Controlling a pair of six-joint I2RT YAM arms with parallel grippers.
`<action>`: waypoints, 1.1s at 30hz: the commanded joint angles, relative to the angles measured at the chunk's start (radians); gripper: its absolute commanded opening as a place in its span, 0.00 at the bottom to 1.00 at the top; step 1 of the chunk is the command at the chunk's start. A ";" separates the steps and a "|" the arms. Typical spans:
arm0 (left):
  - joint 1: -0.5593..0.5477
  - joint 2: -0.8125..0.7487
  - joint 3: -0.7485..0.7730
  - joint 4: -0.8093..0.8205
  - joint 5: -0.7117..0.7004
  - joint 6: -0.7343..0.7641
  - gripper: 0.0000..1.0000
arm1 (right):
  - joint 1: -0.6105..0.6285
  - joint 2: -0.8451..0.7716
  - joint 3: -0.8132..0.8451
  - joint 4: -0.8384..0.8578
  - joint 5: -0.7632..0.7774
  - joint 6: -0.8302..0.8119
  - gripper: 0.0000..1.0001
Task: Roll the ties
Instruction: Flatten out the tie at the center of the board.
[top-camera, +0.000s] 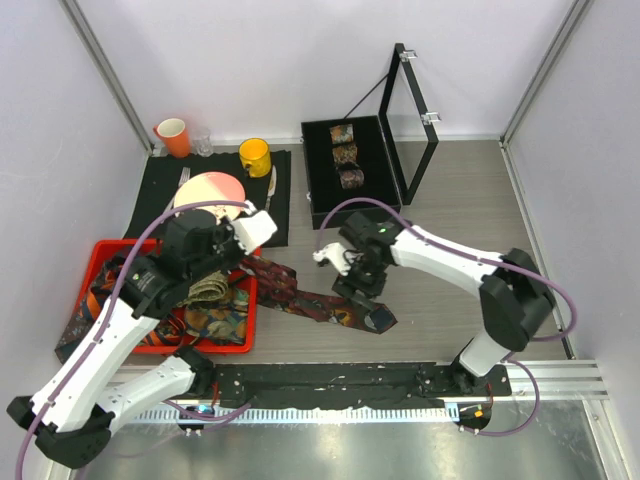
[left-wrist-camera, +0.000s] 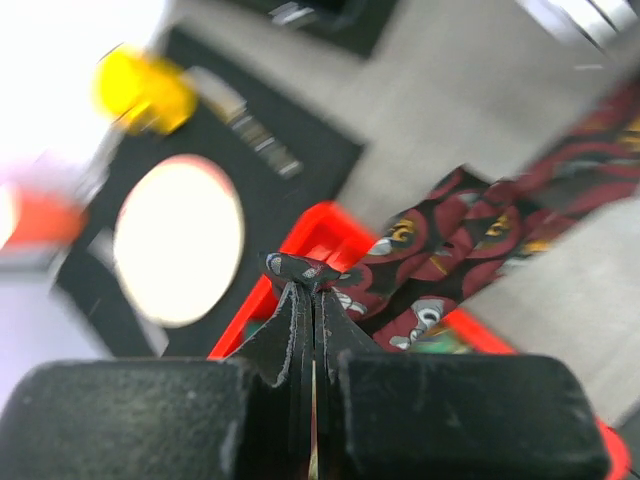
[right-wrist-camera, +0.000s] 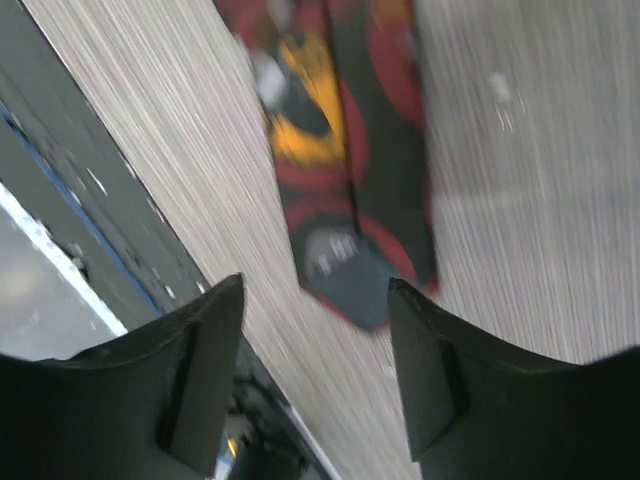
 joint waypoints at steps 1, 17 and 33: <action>0.079 -0.044 -0.001 0.035 -0.134 -0.018 0.00 | 0.083 0.072 0.105 0.148 0.035 0.126 0.59; 0.198 -0.027 0.007 0.062 -0.197 -0.052 0.00 | 0.193 0.337 0.179 0.270 -0.031 0.246 0.36; 0.218 0.014 0.035 0.033 0.094 -0.034 0.00 | 0.014 0.161 -0.126 0.148 0.210 0.079 0.01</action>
